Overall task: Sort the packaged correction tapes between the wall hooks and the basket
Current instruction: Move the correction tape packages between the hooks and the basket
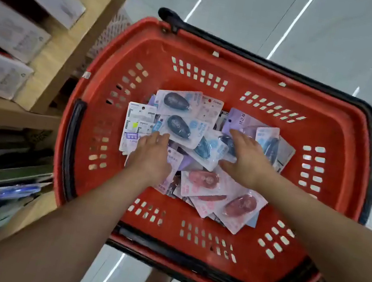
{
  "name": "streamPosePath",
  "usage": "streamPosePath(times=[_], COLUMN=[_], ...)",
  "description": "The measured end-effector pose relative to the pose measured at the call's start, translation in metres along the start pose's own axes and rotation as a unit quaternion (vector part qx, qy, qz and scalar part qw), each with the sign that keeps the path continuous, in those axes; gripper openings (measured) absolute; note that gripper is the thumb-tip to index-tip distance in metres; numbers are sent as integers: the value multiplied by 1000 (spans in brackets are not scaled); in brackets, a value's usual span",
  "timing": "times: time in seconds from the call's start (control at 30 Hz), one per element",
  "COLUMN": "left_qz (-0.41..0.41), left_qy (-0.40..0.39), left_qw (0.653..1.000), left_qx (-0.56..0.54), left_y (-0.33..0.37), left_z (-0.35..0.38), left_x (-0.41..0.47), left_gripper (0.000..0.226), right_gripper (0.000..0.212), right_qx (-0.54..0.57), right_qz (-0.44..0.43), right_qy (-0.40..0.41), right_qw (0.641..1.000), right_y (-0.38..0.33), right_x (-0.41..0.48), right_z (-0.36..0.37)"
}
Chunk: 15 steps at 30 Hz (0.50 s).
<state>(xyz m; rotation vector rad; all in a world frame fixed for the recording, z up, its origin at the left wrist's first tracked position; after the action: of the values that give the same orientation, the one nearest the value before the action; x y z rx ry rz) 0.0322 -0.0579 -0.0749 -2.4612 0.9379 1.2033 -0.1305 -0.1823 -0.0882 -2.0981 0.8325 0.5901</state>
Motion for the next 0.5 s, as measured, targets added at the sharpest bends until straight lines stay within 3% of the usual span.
streamPosePath(times=[0.13,0.23,0.33,0.43,0.5], left_qz=[-19,-8,5,14,-11], left_qy=[14,71,76,78,40], left_qw=[994,981,984,996,966], left_qx=[103,180,161,-33,-256], left_y=[-8,-5,-7,-14,-24], left_z=[4,-7,-18,-30,-30], left_x=[17,21,12,2,1], left_gripper=[81,54,33,15,7], right_gripper=[86,81,65,66,70], right_qx=[-91,-95,-65,-13,93], right_qz=[27,42,63,97,122], right_qy=[-9,10,27,51,66], right_qw=[995,995,995,994,986], right_y=[8,8,9,14,19], right_x=[11,13,6,-9,-21], right_z=[8,4,-9,-24,-28])
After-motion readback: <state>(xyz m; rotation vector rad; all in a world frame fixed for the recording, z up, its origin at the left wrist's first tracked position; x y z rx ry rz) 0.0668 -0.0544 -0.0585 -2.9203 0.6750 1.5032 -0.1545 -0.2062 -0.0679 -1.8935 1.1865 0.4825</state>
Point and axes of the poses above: each hand's wrist, its own x-axis towards the middle knuckle, its own z-axis out of the palm, y = z × x, the point moved 10 cm from there along x, towards the middle knuckle, and after that the axes turned 11 degrees about -z, right-handed, at the moved point
